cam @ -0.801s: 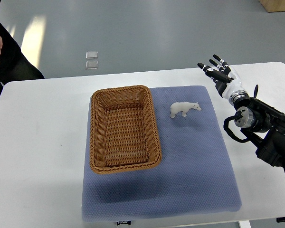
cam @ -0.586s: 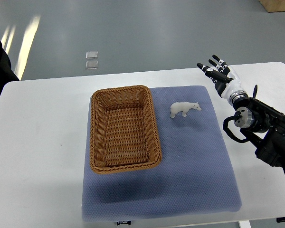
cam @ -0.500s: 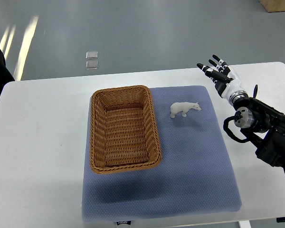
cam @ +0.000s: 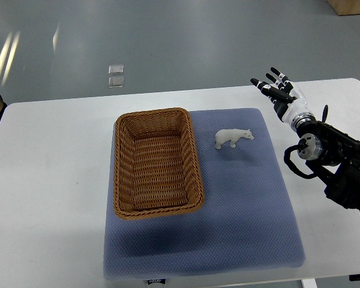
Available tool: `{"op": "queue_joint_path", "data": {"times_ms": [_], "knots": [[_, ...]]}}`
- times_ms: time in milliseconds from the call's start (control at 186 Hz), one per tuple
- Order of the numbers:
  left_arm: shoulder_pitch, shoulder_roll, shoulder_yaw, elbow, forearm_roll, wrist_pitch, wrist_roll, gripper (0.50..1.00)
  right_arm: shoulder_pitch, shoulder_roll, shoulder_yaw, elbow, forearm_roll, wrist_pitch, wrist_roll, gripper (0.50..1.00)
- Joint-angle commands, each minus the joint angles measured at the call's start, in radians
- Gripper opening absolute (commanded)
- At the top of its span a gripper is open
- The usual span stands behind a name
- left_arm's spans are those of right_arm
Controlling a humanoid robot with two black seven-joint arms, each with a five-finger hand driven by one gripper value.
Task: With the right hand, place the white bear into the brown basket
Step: 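Reach the right hand over the white polar bear figurine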
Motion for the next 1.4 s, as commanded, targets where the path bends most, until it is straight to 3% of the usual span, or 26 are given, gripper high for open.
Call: {"op": "queue_joint_path", "data": {"times_ms": [0, 151, 409, 898, 1156, 1392], "knots": [[0.0, 0.0, 0.0, -0.002, 0.0, 0.0, 0.0, 1.0, 0.001, -0.007, -0.008, -0.002, -0.001, 0.001, -0.002, 0.928], [0.0, 0.0, 0.0, -0.002, 0.0, 0.0, 0.0, 1.0, 0.004, -0.02, -0.013, 0.001, -0.012, 0.006, -0.002, 0.926], [0.0, 0.0, -0.002, 0.0, 0.0, 0.0, 0.0, 1.0, 0.036, -0.021, -0.014, 0.001, -0.187, 0.089, -0.002, 0.924], [0.0, 0.0, -0.002, 0.002, 0.0, 0.0, 0.0, 1.0, 0.134, -0.113, -0.157, 0.056, -0.839, 0.284, 0.031, 0.919], [0.0, 0.0, -0.002, 0.003, 0.0, 0.0, 0.0, 1.0, 0.254, -0.213, -0.388, 0.148, -1.081, 0.304, 0.086, 0.919], [0.0, 0.0, -0.002, 0.003, 0.0, 0.0, 0.0, 1.0, 0.288, -0.216, -0.464, 0.159, -1.273, 0.319, 0.115, 0.919]]}}
